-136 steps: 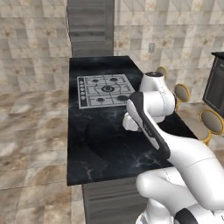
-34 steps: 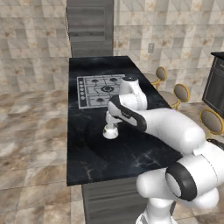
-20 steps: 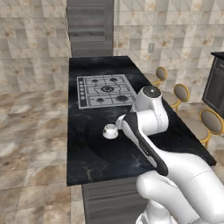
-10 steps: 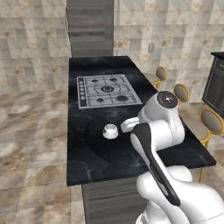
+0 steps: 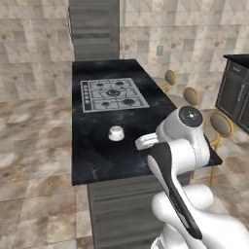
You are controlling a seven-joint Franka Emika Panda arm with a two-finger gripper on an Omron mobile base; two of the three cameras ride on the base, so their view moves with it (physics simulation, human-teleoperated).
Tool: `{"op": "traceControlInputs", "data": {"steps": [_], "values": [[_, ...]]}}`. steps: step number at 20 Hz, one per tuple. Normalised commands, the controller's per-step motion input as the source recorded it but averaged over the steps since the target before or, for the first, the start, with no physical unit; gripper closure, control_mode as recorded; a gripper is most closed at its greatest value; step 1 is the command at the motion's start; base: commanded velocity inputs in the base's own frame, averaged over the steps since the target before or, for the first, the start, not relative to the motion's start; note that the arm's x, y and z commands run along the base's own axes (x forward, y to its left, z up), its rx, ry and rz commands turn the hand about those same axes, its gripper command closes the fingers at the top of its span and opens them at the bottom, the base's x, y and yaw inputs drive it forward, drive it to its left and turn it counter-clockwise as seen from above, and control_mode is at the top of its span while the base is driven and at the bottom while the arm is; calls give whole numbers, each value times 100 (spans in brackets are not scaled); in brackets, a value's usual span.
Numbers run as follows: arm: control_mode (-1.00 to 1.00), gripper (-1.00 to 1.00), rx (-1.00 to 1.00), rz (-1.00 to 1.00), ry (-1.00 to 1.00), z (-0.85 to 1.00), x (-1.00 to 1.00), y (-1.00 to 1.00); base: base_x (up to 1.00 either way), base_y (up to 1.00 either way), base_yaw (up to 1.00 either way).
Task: Clear the mugs and bowl far away from the sink.
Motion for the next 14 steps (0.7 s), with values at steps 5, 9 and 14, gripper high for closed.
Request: {"op": "traceControlInputs", "data": {"steps": [5,9,14], "values": [[100,-100,0,0,0,0,0,0,4,14,-61],[100,-100,0,0,0,0,0,0,-1,0,-96],[100,-100,0,0,0,0,0,0,0,0,-100]]}}
